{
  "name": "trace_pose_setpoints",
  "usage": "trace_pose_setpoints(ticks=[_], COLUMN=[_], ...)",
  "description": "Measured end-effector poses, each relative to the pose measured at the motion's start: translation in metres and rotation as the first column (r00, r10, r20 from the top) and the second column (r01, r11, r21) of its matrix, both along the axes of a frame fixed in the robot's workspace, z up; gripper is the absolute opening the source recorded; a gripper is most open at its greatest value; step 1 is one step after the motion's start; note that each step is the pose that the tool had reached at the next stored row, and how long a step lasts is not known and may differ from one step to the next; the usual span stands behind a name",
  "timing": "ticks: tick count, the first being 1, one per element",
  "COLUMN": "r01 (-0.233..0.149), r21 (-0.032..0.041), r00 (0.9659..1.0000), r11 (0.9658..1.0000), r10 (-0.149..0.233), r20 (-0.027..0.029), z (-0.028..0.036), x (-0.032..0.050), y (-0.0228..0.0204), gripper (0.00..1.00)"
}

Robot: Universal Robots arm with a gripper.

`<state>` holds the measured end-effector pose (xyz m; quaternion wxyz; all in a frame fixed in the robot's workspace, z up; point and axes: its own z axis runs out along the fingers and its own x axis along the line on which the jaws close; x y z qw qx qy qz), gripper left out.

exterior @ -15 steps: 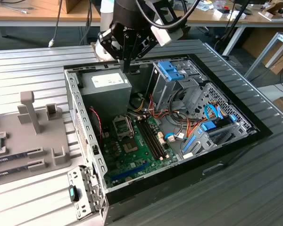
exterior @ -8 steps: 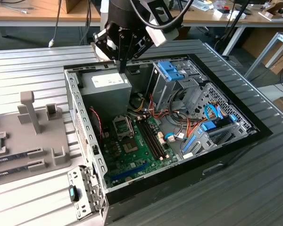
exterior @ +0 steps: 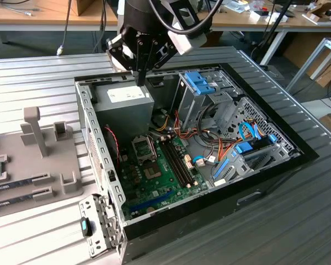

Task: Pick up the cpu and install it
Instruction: 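Reach for the cpu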

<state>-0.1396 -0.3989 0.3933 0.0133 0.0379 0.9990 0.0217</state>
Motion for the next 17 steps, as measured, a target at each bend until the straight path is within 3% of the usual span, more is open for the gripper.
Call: trace_pose_setpoints(ticks=[17], r01=[0.0], r21=[0.0], r00=[1.0], r11=[1.0], r10=[0.0], r20=[0.0], z=[0.0], x=[-0.0059], y=[0.0], gripper=[0.11])
